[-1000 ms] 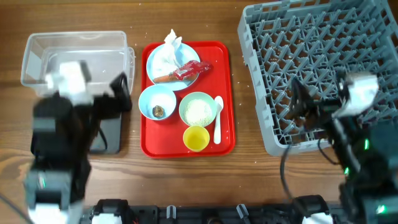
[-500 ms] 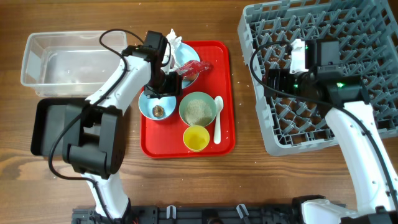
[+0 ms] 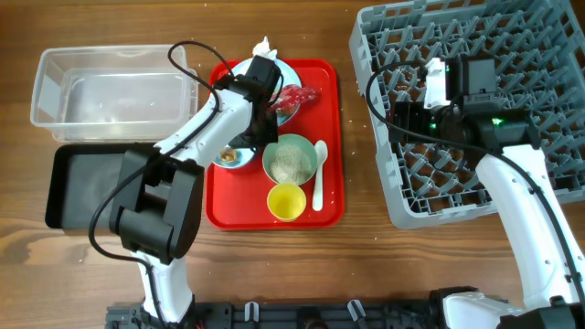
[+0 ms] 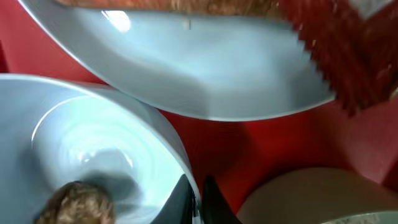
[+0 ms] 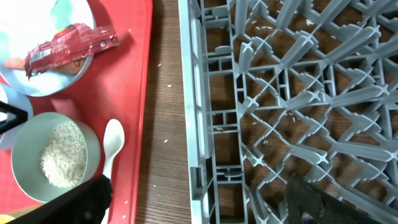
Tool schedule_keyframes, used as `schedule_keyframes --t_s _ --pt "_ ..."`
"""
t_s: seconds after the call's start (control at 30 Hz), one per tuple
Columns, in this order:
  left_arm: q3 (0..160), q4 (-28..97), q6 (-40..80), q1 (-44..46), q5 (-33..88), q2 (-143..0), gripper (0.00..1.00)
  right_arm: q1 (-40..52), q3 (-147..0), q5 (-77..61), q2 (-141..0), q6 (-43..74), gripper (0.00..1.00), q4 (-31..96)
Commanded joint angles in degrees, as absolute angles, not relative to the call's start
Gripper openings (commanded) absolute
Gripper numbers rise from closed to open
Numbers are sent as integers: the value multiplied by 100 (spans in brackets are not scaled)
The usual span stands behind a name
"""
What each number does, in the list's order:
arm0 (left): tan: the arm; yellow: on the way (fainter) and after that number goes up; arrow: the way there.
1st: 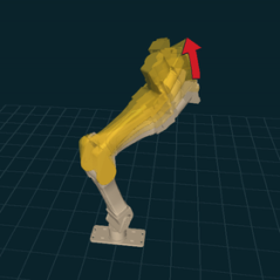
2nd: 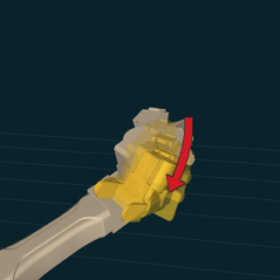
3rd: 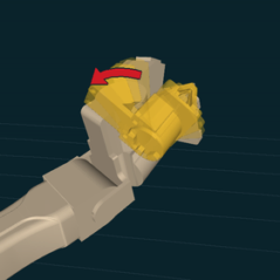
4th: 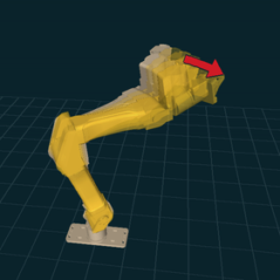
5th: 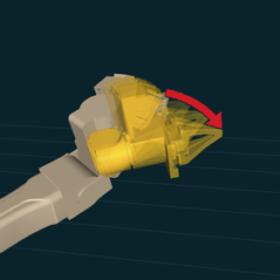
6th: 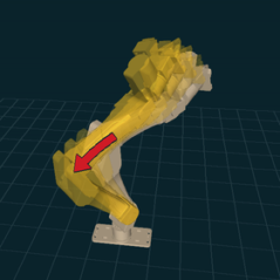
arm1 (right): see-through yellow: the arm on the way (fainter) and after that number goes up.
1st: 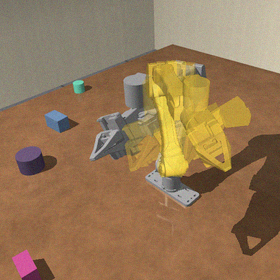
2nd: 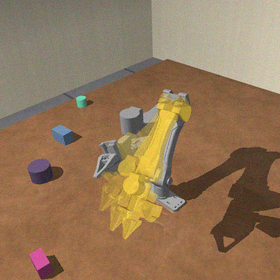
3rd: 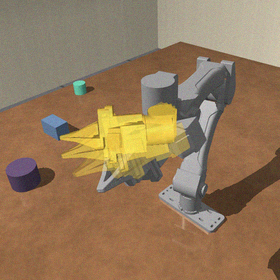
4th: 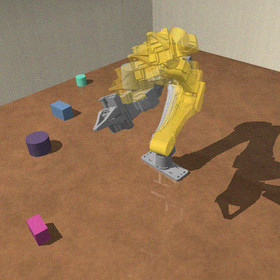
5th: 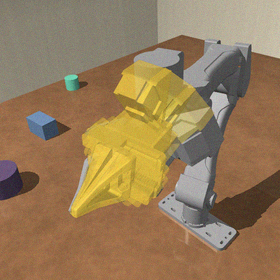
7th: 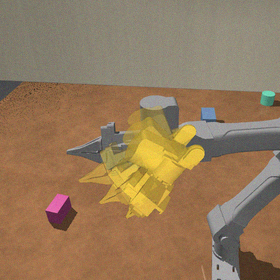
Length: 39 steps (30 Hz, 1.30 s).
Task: Sort waste into correct bins and load items into the dishwasher rack
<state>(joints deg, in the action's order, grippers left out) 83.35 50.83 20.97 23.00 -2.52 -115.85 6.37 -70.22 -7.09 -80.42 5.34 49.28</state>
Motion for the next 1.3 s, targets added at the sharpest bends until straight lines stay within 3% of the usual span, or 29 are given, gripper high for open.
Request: schedule_keyframes --t_s 0.0,0.43,0.63,0.73,0.97,1.13,1.27 --pt "8350 5041 2171 2298 -355 -11662 4 635 -7050 -781 -8064 615 92 4921" --pt "9688 7000 2165 1828 305 -10466 4 635 -7050 -784 -8064 615 91 4895" --pt "9686 8250 1758 357 574 -9067 4 635 -7050 -784 -8064 617 92 4908" --pt "9559 8447 952 -954 1546 -8565 4 635 -7050 -786 -8064 622 91 4912" --pt "7856 8114 -1568 -3459 4591 -8490 4 635 -7050 -803 -8064 620 91 4886" --pt "6090 6364 -1712 -4858 6377 -8925 4 635 -7050 -923 -8064 663 91 4755" --pt "5710 5393 -1719 -5131 7185 -9666 4 635 -7050 -1063 -8064 661 91 4689"
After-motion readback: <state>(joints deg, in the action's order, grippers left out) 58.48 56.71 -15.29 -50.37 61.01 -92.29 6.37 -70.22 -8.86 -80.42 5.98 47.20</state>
